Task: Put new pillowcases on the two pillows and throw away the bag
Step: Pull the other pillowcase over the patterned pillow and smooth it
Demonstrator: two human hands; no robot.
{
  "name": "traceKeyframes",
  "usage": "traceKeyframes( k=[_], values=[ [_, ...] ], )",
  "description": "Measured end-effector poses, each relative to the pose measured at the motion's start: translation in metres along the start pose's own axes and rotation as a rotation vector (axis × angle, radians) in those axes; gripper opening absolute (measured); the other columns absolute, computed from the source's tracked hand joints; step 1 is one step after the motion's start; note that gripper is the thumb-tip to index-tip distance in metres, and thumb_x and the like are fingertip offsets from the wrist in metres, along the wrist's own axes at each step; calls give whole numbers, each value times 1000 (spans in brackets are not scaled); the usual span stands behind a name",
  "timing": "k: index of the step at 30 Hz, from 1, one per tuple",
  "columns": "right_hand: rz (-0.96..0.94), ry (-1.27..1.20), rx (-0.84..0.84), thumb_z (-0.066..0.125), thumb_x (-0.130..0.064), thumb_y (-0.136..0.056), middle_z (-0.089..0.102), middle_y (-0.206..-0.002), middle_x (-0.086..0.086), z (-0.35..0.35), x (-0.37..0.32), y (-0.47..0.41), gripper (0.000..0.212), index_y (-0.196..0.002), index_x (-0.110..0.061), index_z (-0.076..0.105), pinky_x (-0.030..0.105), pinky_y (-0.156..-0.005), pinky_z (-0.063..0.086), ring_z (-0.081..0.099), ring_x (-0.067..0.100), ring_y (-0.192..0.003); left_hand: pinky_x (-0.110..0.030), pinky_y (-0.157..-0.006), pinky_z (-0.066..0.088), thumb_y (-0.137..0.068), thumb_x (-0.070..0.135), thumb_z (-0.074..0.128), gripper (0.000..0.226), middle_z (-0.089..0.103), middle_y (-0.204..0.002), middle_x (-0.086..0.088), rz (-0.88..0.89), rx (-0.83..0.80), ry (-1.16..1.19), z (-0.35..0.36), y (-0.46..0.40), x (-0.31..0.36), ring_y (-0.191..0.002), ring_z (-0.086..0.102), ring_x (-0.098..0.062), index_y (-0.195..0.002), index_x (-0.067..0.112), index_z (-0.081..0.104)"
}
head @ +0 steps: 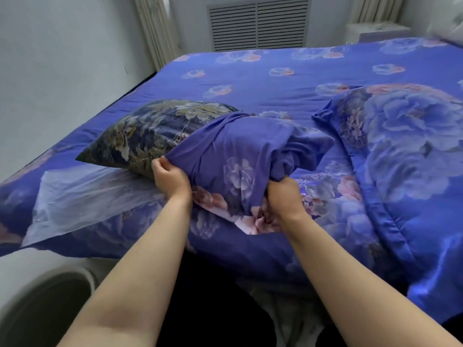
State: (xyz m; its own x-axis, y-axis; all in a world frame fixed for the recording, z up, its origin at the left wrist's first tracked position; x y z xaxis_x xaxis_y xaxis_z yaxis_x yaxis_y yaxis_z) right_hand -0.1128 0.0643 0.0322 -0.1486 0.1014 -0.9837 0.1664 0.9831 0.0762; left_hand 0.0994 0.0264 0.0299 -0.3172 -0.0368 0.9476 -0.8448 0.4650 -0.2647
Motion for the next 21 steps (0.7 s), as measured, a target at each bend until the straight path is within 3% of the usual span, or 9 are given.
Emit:
traceKeyframes(
  k=[3, 7, 9, 11, 13, 15, 19, 21],
  values=[
    [-113, -104, 50, 64, -20, -67, 42, -44, -11, -19, -10, 12, 27, -49, -14, 45, 27, -48, 32, 30, 5, -48, -32, -83, 32, -100, 14, 34, 27, 61, -113, -21, 7, 70, -34, -2, -33, 15, -102, 56, -33, -108, -4, 53],
    [-271, -36, 222, 74, -14, -79, 62, -72, -6, -88, -13, -1, 6, -79, -10, 70, 5, -58, 40, 46, -21, -53, -37, -82, 39, -98, 17, 31, 28, 62, -117, -16, 81, 22, -229, -16, -82, 10, -106, 56, -35, -114, 7, 52],
    [-260, 65, 256, 74, -16, -79, 63, -76, -3, -106, -2, -6, 15, -85, -3, 72, 2, -58, 38, 46, -24, -54, -38, -81, 40, -98, 17, 31, 28, 63, -114, -19, 130, -25, -238, -12, -80, 8, -104, 57, -37, -113, 6, 52],
    [-182, 133, 263, 75, -22, -79, 63, -75, 2, -108, 16, -8, 20, -82, -3, 71, 5, -57, 40, 54, -15, -61, -39, -79, 40, -98, 20, 30, 28, 63, -112, -20, 127, -37, -241, -8, -71, 2, -102, 57, -38, -112, 7, 51],
    [-94, 183, 263, 72, -38, -79, 68, -77, 13, -106, 33, -8, 31, -77, -7, 70, 26, -69, 49, 65, 15, -79, -39, -75, 39, -100, 23, 29, 28, 63, -112, -19, 124, -55, -285, -8, -63, -3, -101, 57, -39, -111, 8, 49],
    [-53, 298, 277, 64, -52, -81, 70, -85, 20, -102, 40, -6, 46, -80, -6, 70, 35, -70, 43, 63, 32, -86, -40, -72, 36, -101, 27, 28, 29, 62, -112, -20, 138, -74, -359, -13, -63, -6, -100, 57, -40, -112, 9, 48],
    [23, 463, 288, 47, -64, -84, 67, -99, 25, -93, 52, 4, 63, -96, -6, 68, 37, -72, 40, 60, 41, -95, -41, -76, 39, -99, 30, 31, 30, 60, -115, -17, 222, -92, -432, -19, -67, -3, -103, 56, -38, -108, 8, 50],
    [24, 465, 303, 44, -63, -86, 66, -99, 27, -88, 61, 10, 64, -96, -3, 68, 39, -72, 40, 59, 43, -96, -44, -81, 40, -98, 28, 36, 29, 58, -115, -19, 368, -89, -443, -16, -68, 7, -106, 53, -38, -106, 6, 53]
  ],
)
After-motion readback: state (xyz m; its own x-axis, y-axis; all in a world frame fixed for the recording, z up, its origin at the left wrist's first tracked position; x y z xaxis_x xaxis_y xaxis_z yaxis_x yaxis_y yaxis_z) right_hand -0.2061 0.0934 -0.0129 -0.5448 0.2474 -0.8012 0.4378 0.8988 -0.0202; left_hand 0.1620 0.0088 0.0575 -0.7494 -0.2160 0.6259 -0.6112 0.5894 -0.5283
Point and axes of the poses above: each hand's wrist, its own y-axis away from the middle knuckle, its own z-axis out of the palm, x = y × z, the point moved 1 cm from there along -y, towards the middle knuckle
